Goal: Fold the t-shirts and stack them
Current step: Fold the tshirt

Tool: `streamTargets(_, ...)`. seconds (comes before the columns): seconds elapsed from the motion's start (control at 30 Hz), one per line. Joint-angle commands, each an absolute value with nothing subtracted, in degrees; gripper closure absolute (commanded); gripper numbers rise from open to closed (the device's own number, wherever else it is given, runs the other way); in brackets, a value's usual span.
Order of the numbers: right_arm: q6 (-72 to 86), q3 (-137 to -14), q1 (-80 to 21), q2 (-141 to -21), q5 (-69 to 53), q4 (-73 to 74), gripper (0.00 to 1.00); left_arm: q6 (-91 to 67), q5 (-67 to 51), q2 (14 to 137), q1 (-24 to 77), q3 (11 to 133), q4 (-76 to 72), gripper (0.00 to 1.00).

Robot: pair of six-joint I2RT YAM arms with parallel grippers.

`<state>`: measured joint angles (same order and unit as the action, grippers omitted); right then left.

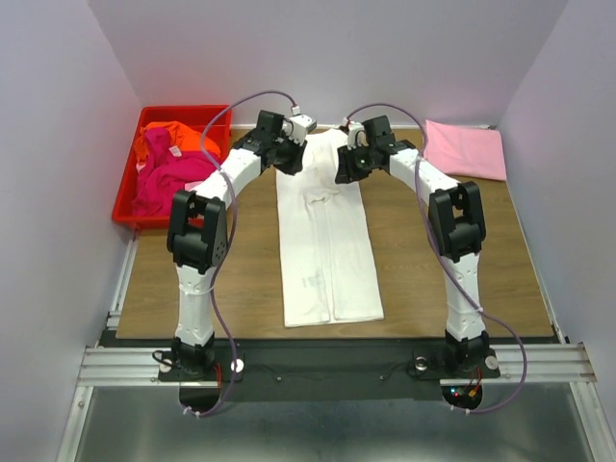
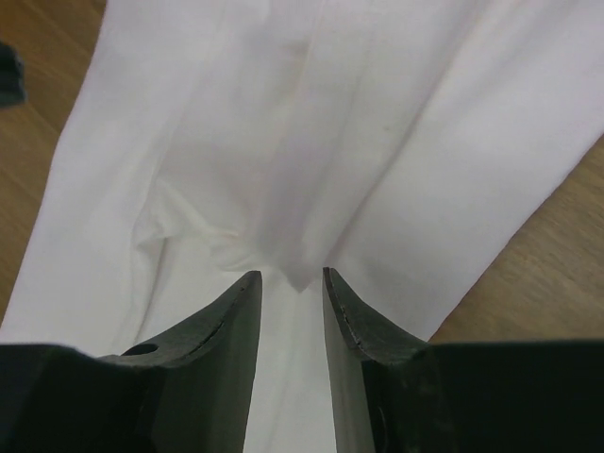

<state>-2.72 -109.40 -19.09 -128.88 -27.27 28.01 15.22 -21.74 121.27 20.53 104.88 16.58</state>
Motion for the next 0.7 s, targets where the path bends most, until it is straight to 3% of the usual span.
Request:
streamTargets(0.0, 1.57, -114.25, -18.98, -131.92, -21.80, 22.15, 0.63, 12.48, -23.29, 123.92, 20.74, 103.80, 16.70, 0.80)
streamTargets(0.33, 7.28, -112.94, -18.72, -137.90, -13.10, 16.97, 0.65, 11.08, -19.16, 133.85, 19.08, 112.14, 16.70, 0.80)
streamTargets(0.47, 8.52, -113.47, -18.28, -139.65, -11.26, 16.26, 0.65, 10.11, -20.91, 141.32, 17.58, 121.61, 20.65, 0.81)
streamTargets(0.67, 9.49, -115.74, -17.40, -141.59, -9.32, 15.47, 0.66, 8.61, -24.61, 144.14, 16.00, 126.55, 19.95, 0.81)
